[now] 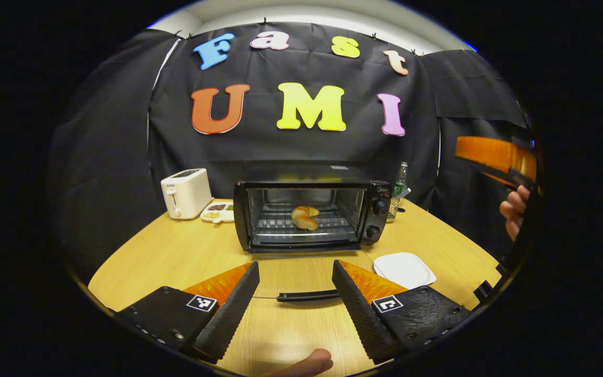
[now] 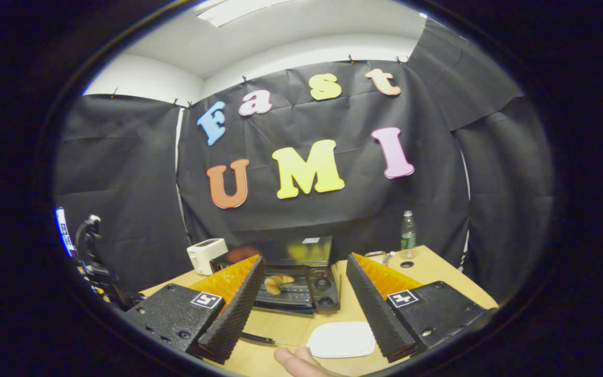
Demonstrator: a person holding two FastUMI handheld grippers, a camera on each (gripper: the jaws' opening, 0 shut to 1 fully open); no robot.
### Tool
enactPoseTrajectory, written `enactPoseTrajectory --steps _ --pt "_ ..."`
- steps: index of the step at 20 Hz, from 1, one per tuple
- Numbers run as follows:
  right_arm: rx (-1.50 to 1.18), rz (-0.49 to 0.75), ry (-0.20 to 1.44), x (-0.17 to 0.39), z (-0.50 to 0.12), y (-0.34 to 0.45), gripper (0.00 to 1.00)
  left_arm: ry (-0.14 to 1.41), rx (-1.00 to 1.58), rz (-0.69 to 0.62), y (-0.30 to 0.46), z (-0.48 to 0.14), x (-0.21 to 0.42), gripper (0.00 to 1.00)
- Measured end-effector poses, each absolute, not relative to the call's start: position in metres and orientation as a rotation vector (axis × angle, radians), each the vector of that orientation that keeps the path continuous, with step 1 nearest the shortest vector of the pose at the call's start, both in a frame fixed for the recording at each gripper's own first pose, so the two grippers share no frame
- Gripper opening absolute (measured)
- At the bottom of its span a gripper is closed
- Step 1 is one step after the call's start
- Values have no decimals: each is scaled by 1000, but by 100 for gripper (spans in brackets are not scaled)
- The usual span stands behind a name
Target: Open the electric oven with the left hand, put the food in, and close the electric oven.
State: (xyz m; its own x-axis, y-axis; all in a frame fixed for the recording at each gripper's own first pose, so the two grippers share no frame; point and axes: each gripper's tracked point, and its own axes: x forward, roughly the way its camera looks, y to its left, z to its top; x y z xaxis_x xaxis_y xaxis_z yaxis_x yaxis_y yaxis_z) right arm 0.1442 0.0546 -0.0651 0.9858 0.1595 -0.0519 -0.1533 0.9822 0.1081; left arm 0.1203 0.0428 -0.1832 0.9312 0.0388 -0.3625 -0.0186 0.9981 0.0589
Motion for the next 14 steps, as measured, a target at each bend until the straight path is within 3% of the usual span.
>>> enactPoseTrajectory --steps 7,10,14 --pt "57 21 -38 94 -34 -20 96 556 53 6 23 -263 125 93" --pt "18 -15 -21 82 -40 -37 99 592 55 -9 16 -273 129 93" --pt "-6 -45 15 74 -48 -56 96 654 33 -2 11 -291 136 93"
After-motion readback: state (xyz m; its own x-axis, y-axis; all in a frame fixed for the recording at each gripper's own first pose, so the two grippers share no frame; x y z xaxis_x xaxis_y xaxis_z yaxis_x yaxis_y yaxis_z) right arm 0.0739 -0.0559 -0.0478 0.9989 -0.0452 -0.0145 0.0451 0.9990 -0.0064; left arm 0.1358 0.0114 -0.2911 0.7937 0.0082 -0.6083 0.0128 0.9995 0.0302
